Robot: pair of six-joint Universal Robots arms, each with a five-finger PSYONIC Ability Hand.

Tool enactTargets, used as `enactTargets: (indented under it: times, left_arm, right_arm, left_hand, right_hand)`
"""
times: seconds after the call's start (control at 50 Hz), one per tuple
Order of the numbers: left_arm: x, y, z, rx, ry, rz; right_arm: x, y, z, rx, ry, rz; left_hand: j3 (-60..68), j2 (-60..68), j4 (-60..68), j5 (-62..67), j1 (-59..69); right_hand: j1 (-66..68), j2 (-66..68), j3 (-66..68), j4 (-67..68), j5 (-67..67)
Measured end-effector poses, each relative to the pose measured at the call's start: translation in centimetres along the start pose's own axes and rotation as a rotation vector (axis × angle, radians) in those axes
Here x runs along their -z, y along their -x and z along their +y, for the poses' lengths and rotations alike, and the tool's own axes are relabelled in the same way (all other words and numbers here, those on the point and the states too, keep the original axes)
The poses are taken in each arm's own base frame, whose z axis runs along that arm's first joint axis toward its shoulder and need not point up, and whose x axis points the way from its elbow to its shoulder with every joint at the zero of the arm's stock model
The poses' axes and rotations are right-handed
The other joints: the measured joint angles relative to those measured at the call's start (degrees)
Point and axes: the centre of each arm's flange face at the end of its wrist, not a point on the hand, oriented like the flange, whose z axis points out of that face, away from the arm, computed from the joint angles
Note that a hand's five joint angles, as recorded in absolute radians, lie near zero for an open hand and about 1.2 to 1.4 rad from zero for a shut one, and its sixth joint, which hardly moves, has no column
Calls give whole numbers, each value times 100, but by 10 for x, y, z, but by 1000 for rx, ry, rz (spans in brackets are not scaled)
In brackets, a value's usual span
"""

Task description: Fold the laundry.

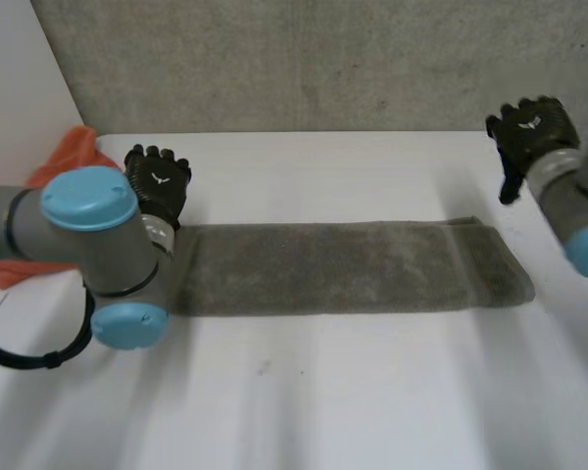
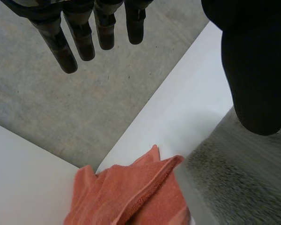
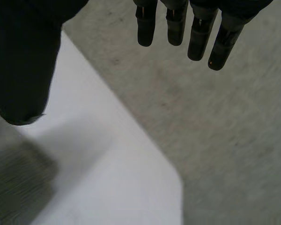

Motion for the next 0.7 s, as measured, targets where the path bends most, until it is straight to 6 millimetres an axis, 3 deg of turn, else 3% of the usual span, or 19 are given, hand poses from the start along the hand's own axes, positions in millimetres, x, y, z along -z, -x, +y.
enactTargets:
  times: [0.1, 0.14, 0.18, 0.3, 0.34, 0.44, 0.56, 0.7]
  left_arm:
    - [36, 8, -3, 67, 12, 36]
    - [37, 8, -2, 71, 13, 38]
    - [46, 8, 0, 100, 21, 56]
    - [49, 2, 5, 115, 32, 76]
    - [49, 1, 5, 114, 34, 79]
    - [48, 0, 6, 112, 33, 81]
    - [49, 0, 5, 112, 31, 80]
    - [51, 3, 2, 115, 26, 76]
  right_arm:
    - [48, 10, 56, -103, 252, -234]
    - [50, 11, 59, -107, 260, -242]
    - [56, 17, 82, -125, 294, -277]
    - [46, 28, 113, -113, 275, -256]
    - [41, 31, 119, -108, 266, -248]
    - [32, 33, 126, -105, 263, -237]
    - [29, 25, 127, -110, 266, -212]
    - [29, -21, 128, -76, 273, -96]
  left_hand:
    - [0, 0, 0, 0, 0]
    - [0, 0, 0, 0, 0]
    - [0, 0, 0, 0, 0]
    - [0, 0, 0, 0, 0]
    - [0, 0, 0, 0, 0]
    - [0, 0, 0, 0, 0]
    - [0, 0, 0, 0, 0]
    - [0, 0, 0, 0, 0]
  right_hand:
    - [362, 536, 569, 370, 431]
    - [362, 536, 569, 370, 431]
    - [1256, 1564, 1603, 1455, 1334]
    - [2199, 2694, 2677, 2539, 2369]
    - [2543, 3064, 3073, 2940, 2752]
    - [4363, 5471, 5488, 5383, 5148]
    - [4380, 5484, 5534, 5461, 5213]
    - [4380, 5484, 5534, 5465, 5238]
